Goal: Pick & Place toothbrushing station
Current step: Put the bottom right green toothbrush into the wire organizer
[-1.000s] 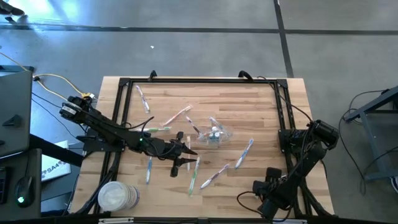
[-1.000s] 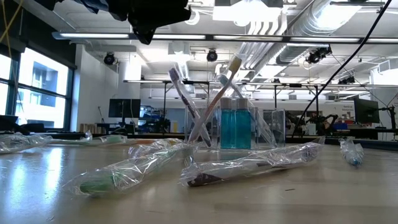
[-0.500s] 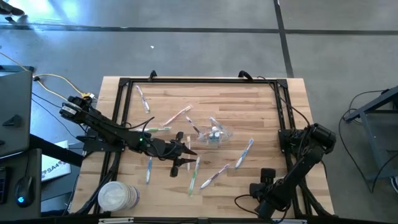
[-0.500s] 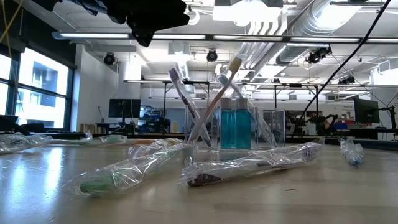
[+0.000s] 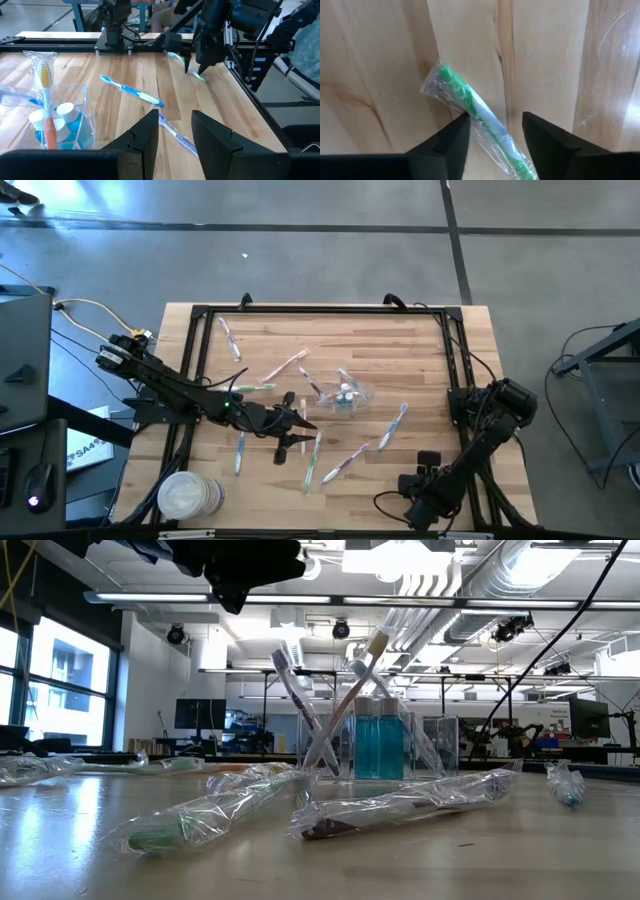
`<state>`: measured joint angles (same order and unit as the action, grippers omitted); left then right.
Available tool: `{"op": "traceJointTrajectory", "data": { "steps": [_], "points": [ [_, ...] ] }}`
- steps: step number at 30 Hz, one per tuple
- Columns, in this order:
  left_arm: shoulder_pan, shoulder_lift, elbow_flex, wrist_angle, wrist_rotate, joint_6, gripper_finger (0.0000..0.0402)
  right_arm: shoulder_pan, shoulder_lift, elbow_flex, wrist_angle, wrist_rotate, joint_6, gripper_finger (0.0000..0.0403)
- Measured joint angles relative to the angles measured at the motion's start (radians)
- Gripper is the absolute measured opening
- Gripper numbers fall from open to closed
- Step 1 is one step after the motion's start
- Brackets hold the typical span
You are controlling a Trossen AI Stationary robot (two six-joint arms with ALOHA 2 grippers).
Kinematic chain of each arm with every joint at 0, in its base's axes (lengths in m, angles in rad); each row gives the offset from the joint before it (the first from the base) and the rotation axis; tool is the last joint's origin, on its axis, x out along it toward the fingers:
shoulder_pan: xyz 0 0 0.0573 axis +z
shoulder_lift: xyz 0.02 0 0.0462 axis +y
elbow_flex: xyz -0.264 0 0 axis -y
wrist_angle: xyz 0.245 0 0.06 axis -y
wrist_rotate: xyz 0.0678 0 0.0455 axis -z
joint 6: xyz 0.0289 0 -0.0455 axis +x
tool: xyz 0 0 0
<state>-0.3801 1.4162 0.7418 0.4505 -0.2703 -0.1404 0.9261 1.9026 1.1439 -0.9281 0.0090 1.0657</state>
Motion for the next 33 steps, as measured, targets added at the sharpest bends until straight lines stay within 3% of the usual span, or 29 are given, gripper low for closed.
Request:
{"op": "traceJointTrajectory", "data": {
  "steps": [10,18,25,30,33],
  "points": [
    [0.000,0.000,0.000,0.003,0.000,-0.030,0.0118,-0.012,0.002,-0.002,0.053,0.008,-0.098,0.0022],
    [0.000,0.000,0.000,0.001,0.000,-0.030,0.0118,-0.041,0.002,-0.002,0.048,0.049,-0.101,0.0020],
    [0.000,0.000,0.000,-0.001,0.000,-0.031,0.0118,-0.059,-0.024,0.003,-0.074,0.104,-0.032,0.0017],
    [0.000,0.000,0.000,0.003,0.000,-0.051,0.0118,-0.042,-0.035,0.102,-0.124,0.211,-0.050,0.0017],
    [0.000,0.000,0.000,0.003,0.000,-0.051,0.0118,-0.024,-0.035,0.190,-0.139,0.331,-0.095,0.0016]
  ]
}}
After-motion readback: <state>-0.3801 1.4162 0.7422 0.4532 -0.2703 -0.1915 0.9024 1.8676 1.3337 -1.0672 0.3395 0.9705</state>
